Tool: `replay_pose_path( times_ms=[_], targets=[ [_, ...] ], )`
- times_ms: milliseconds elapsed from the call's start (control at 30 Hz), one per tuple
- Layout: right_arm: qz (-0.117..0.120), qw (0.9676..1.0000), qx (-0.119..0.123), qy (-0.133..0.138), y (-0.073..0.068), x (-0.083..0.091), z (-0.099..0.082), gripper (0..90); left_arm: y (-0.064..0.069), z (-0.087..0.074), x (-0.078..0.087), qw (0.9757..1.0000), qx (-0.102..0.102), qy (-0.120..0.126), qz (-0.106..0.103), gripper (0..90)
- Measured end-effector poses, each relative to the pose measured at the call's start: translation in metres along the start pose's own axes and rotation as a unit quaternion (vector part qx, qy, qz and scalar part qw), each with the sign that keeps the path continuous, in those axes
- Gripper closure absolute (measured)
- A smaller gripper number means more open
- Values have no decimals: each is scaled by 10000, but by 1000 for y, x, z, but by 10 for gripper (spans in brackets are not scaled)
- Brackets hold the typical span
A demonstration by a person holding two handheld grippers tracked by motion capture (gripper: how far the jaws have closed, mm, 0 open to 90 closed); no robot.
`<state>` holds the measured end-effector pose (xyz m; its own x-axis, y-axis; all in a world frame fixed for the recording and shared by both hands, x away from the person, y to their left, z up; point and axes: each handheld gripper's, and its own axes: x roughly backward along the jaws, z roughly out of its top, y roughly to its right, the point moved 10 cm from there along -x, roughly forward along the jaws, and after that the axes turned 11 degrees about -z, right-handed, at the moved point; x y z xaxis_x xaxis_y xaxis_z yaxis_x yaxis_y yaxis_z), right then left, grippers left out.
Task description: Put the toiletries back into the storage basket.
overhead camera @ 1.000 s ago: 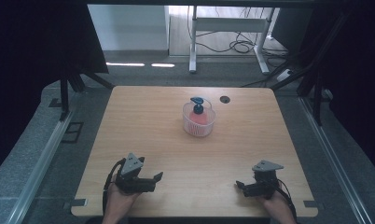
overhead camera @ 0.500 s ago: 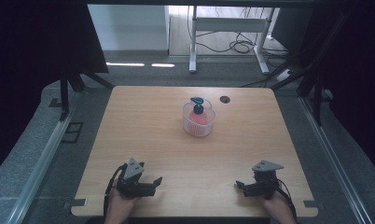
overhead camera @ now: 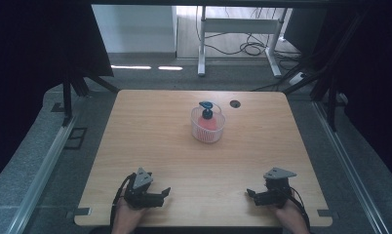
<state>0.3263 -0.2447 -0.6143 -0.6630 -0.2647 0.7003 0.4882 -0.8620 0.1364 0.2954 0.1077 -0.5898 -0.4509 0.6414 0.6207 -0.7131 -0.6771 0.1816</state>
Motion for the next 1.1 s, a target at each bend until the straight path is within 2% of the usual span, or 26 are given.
replay_pose_path(
  times_ms=[600, 867, 1100],
  targets=[
    [-4, 10000, 6, -1, 0, 0, 0, 0, 2, -14, -16, 9994, 19, -334, -60, 112],
    [-4, 10000, 4, 0, 0, 0, 0, 0, 3, -17, -21, 9984, -120, -547, 52, 111],
    [-4, 10000, 5, 0, 0, 0, 0, 0, 2, -18, -21, 9984, -40, -561, 28, 106]
  ],
)
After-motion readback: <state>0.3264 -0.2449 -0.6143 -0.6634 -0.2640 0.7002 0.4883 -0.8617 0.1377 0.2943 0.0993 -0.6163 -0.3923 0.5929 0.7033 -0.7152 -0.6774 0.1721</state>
